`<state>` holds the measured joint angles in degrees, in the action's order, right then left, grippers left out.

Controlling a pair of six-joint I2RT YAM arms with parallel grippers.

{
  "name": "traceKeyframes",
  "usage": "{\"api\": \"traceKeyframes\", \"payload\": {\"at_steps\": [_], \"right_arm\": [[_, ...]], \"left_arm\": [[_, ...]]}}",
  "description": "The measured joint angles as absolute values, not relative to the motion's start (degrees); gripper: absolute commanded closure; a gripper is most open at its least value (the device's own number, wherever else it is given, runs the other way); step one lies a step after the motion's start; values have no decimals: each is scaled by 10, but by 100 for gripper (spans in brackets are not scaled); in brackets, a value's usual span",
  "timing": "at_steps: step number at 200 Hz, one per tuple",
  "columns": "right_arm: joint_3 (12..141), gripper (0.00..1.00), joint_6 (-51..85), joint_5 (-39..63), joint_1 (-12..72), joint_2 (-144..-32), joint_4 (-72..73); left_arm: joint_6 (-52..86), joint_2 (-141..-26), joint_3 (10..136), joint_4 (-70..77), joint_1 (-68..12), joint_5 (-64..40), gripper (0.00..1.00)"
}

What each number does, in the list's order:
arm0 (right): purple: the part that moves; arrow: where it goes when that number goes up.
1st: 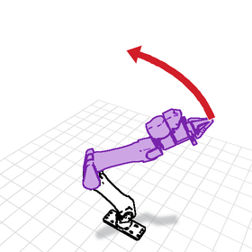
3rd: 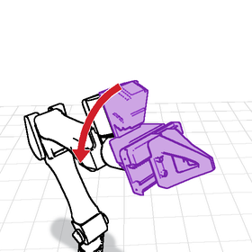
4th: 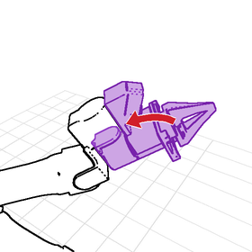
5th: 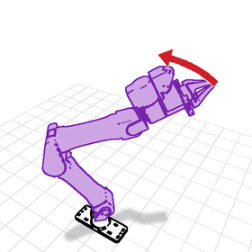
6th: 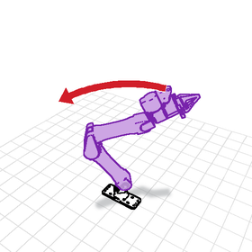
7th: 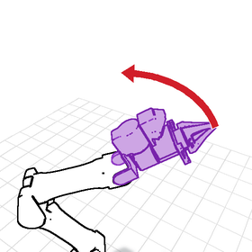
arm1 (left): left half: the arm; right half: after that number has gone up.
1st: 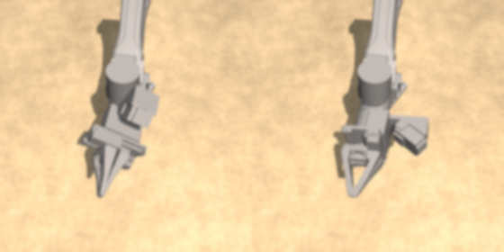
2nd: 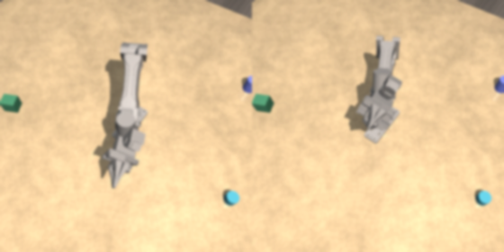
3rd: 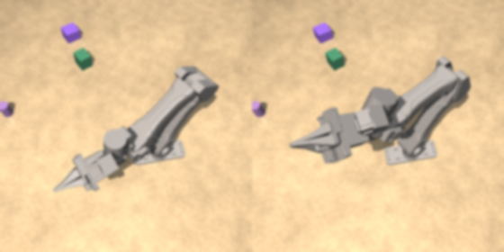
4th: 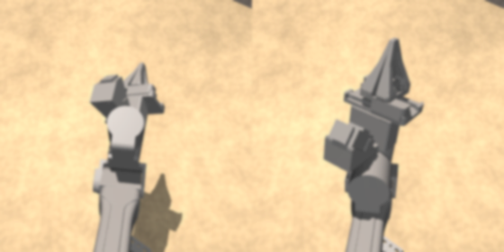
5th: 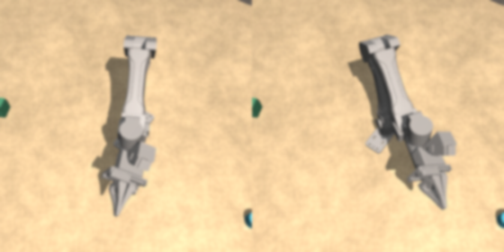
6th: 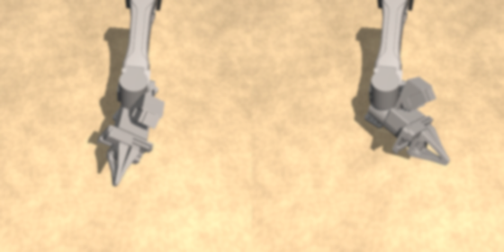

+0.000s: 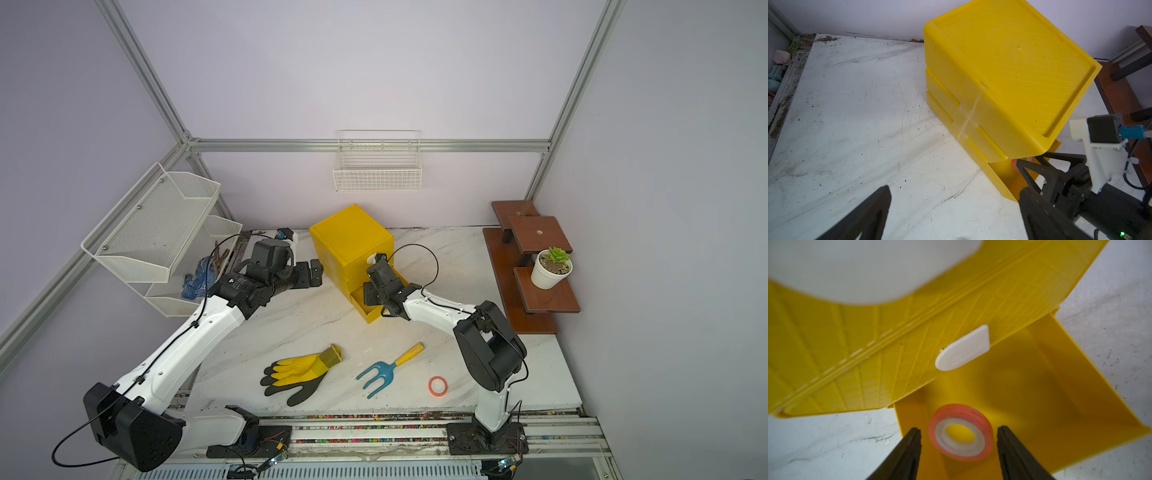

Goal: Place the transparent tape into the drawer according to color
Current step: Place the tape in the drawer, then pick up the tape at the center of the board.

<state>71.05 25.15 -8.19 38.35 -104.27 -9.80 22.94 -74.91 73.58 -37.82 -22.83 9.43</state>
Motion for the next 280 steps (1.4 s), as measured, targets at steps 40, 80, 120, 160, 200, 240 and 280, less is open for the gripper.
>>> {"api": "traceKeyframes", "payload": {"at_steps": [40, 80, 120, 160, 200, 240, 280], "right_arm": [[711, 37, 252, -82, 383, -1036, -109], [710, 37, 257, -74, 383, -969, -169], [664, 38, 270, -71, 383, -832, -240], [594, 38, 295, -73, 383, -726, -330], [519, 38, 347, -71, 383, -646, -422], [471, 38, 389, -62, 383, -601, -478], [447, 38, 421, -53, 383, -607, -526]], "left_arm": [[229, -750, 735, -378, -228, 92, 0], [229, -750, 734, -378, -228, 91, 0], [229, -750, 734, -378, -228, 88, 0], [229, -750, 732, -376, -228, 82, 0], [229, -750, 732, -374, -228, 77, 0], [230, -750, 731, -374, -228, 74, 0], [230, -750, 731, -374, -228, 69, 0]]}}
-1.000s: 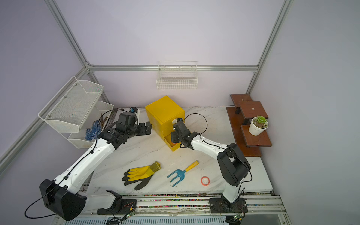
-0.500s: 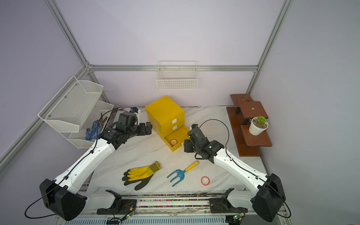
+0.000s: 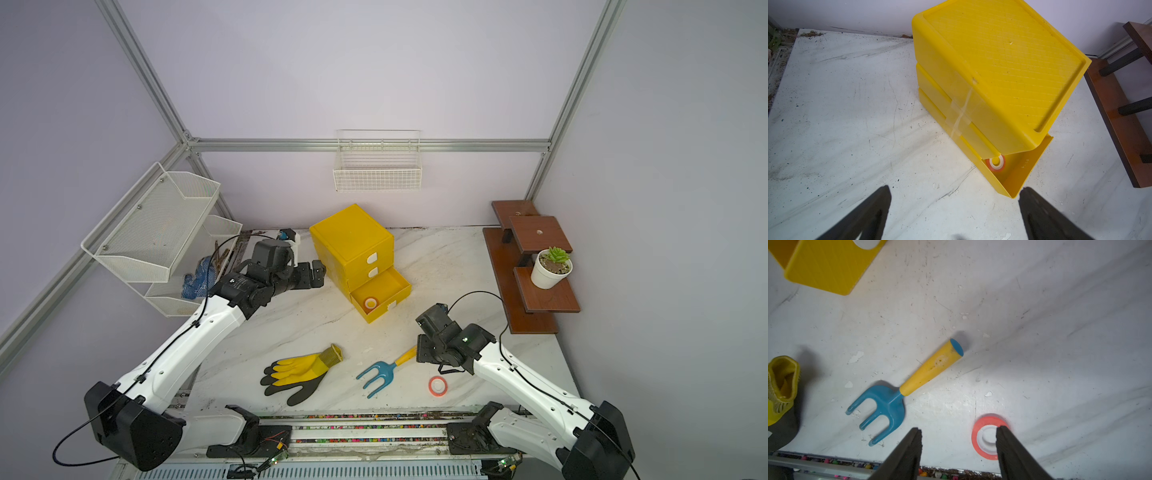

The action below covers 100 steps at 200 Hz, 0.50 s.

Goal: Place the transparent tape into the drawer according to color
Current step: Pick up the tape at the center of the board.

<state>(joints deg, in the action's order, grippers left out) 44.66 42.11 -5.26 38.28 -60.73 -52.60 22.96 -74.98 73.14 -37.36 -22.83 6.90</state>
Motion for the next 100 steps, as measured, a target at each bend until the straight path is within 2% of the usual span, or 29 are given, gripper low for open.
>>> {"api": "traceKeyframes", "payload": {"at_steps": [100], "right_arm": [[371, 35, 478, -17, 383, -663, -547]], "left_arm": [[230, -750, 722, -372, -228, 63, 0]]}}
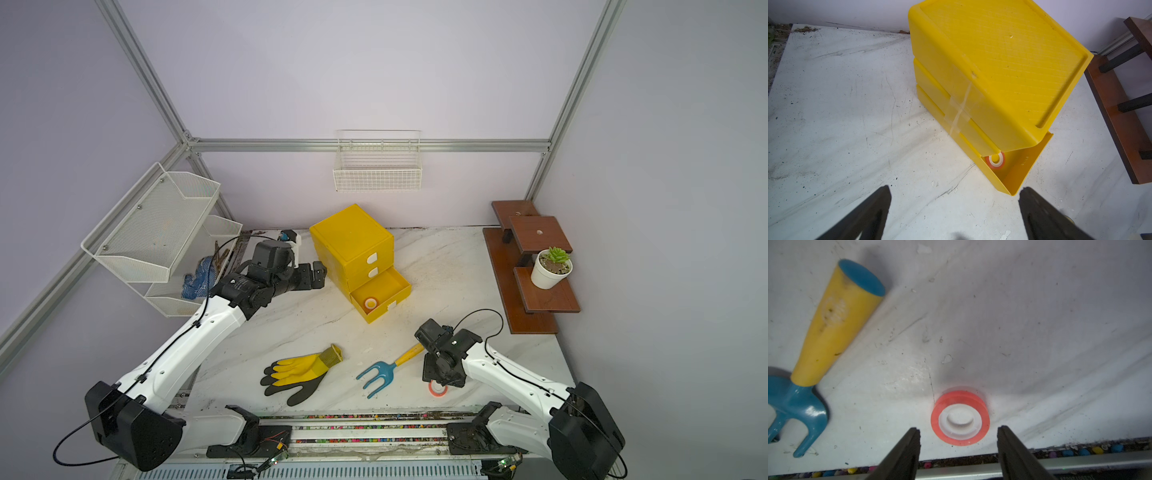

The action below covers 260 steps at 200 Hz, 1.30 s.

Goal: Place the transparent tape into the drawer according to color
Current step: Pick up the tape at the center of the board.

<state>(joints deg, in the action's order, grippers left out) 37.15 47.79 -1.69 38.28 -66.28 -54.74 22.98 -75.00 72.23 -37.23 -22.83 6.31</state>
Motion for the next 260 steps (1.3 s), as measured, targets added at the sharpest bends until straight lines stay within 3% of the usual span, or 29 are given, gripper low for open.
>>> {"api": "traceKeyframes", "payload": {"at_steps": [86, 95, 156, 191, 194, 207, 260], "right_arm": [[356, 35, 482, -1, 383, -687, -532], [355, 30, 482, -1, 383, -688, -529], [329, 30, 482, 11, 383, -703, -502], [328, 32, 484, 12, 383, -705, -501], [328, 37, 484, 12, 383, -706, -501], [330, 41, 484, 12, 383, -709, -501], [339, 48, 468, 18, 383, -716, -492]], "left_arm": [[230, -750, 722, -370, -228, 62, 0], [230, -750, 722, -370, -228, 62, 0], [230, -750, 722, -370, -228, 62, 0], [230, -750, 722, -370, -228, 62, 0], [230, -750, 722, -370, -228, 62, 0], [230, -750, 722, -370, -228, 62, 0], [230, -751, 722, -370, -228, 62, 0]]}}
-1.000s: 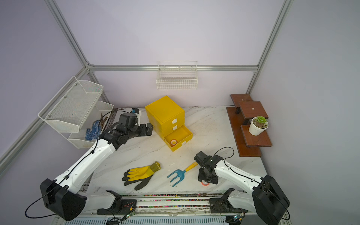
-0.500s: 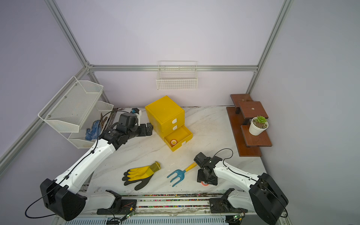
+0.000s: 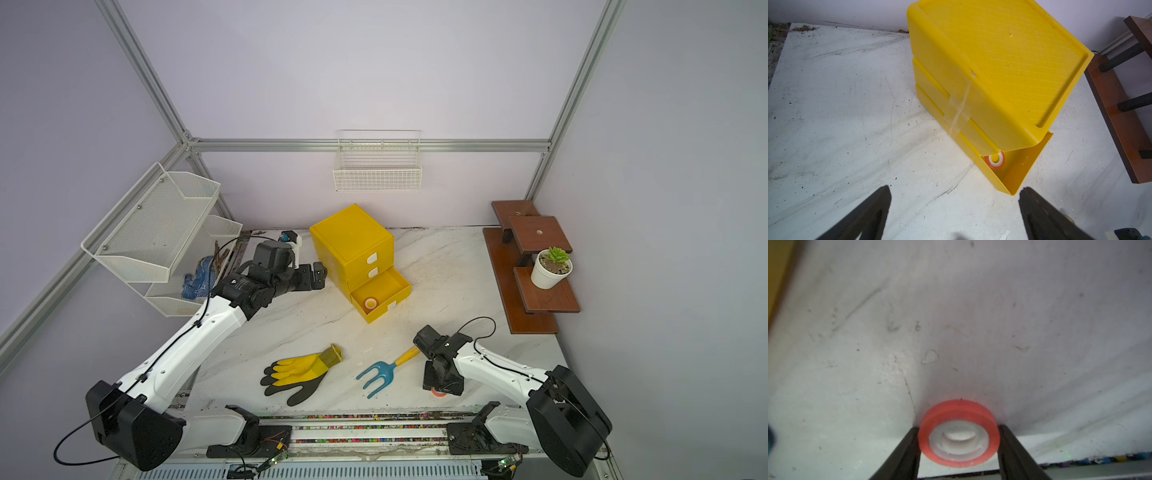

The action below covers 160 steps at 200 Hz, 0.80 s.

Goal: Place the transparent tape into the drawer according to color
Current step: Pick up the tape at the center of the board, then place the tape in the drawer.

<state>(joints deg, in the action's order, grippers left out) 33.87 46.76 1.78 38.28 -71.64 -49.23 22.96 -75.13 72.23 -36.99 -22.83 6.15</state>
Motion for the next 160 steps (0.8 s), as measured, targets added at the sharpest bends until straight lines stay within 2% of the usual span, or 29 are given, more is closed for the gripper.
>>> {"api": "traceKeyframes", "payload": {"at_steps": [71, 102, 160], "right_arm": [[392, 48, 423, 23, 383, -649, -418], [423, 48, 392, 31, 383, -636, -338], [495, 47, 346, 19, 383, -743, -153]], "left_arm": [[230, -754, 722, -370, -228, 62, 0], [230, -759, 722, -370, -228, 62, 0], [230, -760, 722, -370, -228, 65, 0]]}}
